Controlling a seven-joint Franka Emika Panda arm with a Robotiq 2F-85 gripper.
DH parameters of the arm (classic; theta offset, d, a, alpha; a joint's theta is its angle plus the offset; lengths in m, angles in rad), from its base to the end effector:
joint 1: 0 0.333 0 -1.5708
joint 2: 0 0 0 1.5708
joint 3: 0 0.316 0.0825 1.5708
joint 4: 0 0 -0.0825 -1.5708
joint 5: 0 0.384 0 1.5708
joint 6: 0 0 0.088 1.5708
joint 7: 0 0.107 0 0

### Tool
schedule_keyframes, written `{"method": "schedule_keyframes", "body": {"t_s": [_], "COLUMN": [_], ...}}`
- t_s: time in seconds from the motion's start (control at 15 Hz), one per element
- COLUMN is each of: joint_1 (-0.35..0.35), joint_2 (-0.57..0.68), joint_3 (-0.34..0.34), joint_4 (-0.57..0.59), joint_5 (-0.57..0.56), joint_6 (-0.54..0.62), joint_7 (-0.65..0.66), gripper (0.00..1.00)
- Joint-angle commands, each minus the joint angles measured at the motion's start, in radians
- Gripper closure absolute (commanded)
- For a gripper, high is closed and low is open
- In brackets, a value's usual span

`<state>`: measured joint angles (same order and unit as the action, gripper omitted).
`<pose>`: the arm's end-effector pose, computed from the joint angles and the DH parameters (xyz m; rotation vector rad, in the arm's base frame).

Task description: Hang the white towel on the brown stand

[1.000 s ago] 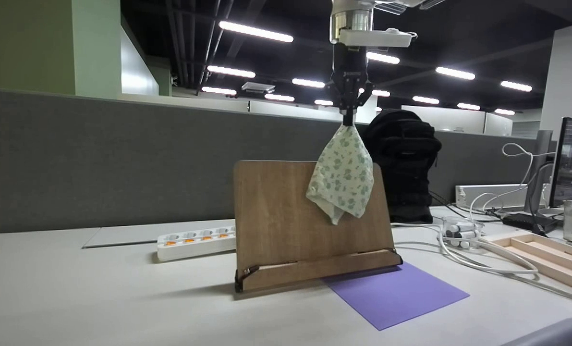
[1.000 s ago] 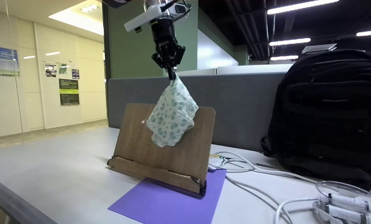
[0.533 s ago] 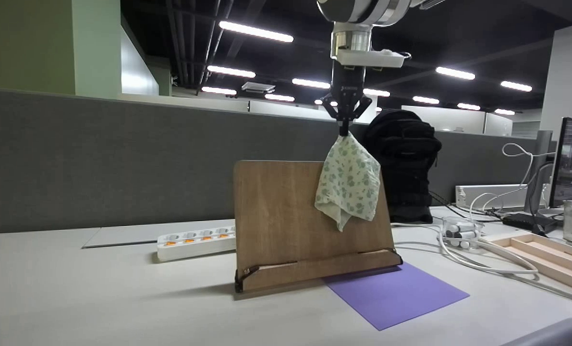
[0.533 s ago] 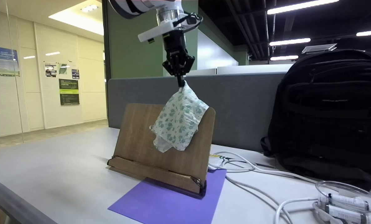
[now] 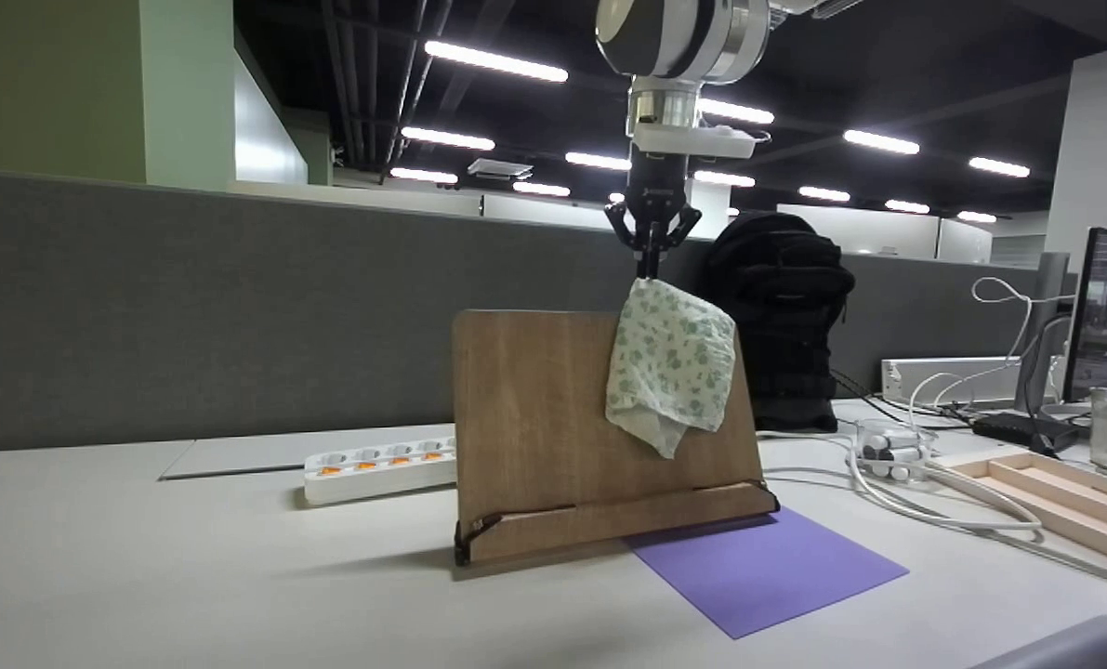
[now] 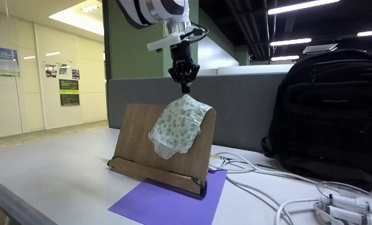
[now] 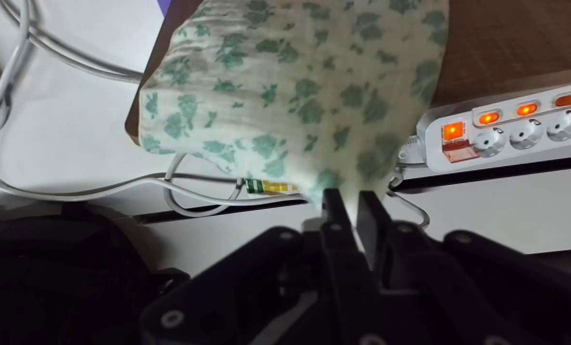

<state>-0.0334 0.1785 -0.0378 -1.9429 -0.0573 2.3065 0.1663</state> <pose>0.6123 -0.0439 0.4099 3.0687 -0.3106 0.2898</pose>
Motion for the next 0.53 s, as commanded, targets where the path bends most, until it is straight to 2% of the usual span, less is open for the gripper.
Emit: {"method": "schedule_keyframes", "body": {"t_s": [0.0, 0.47], "joint_1": [0.002, 0.007], "joint_2": [0.026, -0.008], "joint_3": [-0.006, -0.017], "joint_4": [0.053, 0.03], "joint_5": [0.019, -0.018], "joint_6": [-0.033, -0.054], "joint_7": [0.004, 0.027], "gripper": [0.54, 0.06]}}
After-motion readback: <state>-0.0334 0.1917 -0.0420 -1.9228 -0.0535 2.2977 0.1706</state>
